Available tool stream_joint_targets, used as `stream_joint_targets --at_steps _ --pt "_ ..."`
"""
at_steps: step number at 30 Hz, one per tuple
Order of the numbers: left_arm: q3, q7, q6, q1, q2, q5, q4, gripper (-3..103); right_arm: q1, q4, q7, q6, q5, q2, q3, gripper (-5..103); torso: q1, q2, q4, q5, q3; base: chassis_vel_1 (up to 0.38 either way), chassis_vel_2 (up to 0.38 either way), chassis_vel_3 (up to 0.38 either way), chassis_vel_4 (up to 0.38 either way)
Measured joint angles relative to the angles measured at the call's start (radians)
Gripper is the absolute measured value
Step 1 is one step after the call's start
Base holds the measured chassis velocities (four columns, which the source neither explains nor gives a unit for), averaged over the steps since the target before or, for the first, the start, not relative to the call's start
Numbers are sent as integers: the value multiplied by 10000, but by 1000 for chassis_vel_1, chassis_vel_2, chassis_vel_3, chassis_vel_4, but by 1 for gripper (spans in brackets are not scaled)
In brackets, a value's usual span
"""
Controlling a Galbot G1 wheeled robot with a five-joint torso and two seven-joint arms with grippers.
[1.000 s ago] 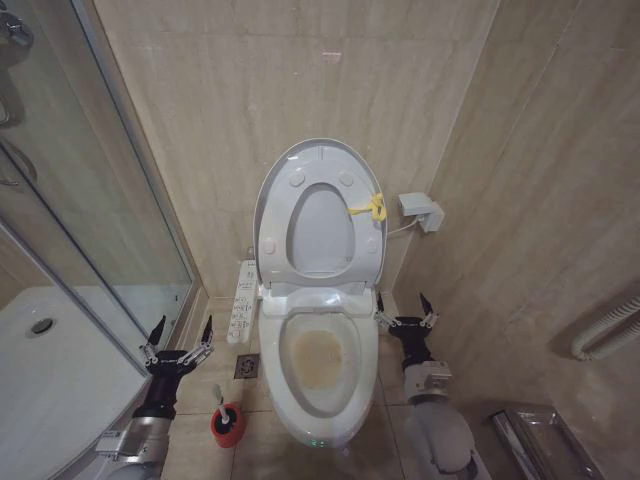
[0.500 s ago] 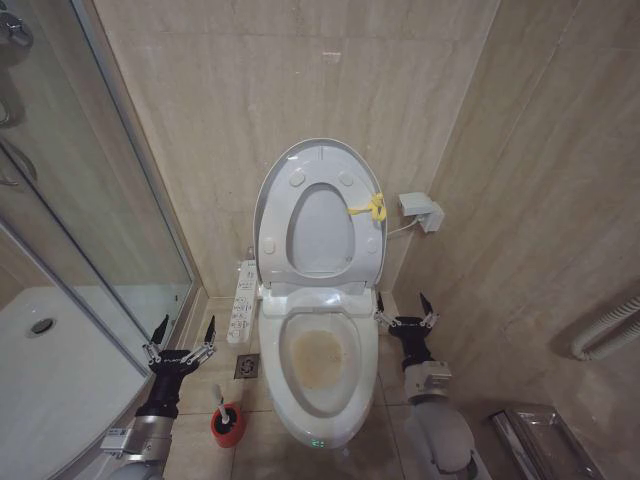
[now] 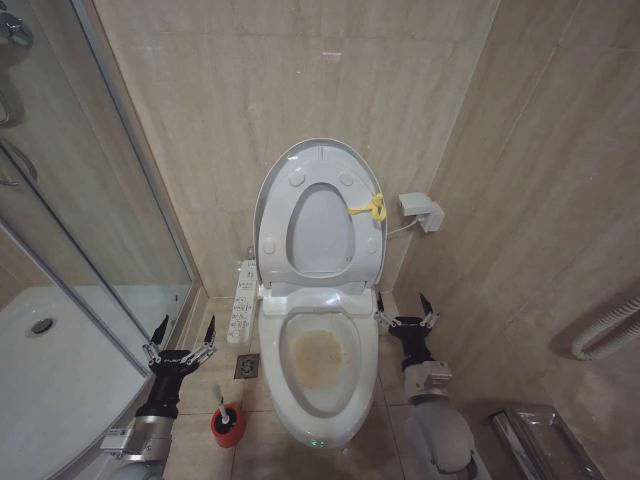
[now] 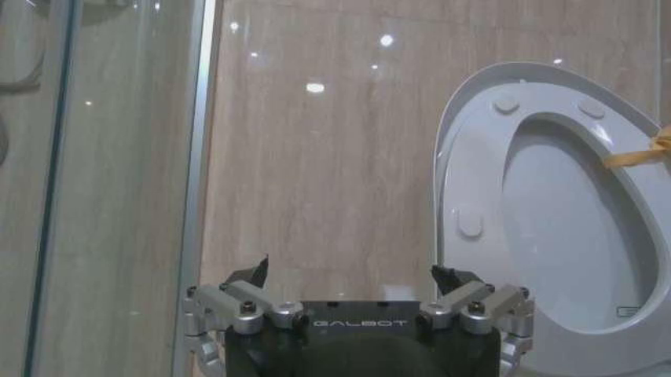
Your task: Open the toilet lid, clean the toilet bowl with a toilet brush, close the toilet lid, and flush.
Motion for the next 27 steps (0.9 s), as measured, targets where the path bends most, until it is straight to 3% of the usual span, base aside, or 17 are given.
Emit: stream_joint_targets --at_steps 21,27 --pt "-2 -1 0 1 0 -4 -9 100 -33 16 -9 0 2 0 27 100 0 0 2 0 0 0 0 0 0" --pt "-3 0 0 2 0 -4 -9 100 -1453 884 -648 -13 426 11 1350 100 0 0 -3 1 0 0 0 0 0"
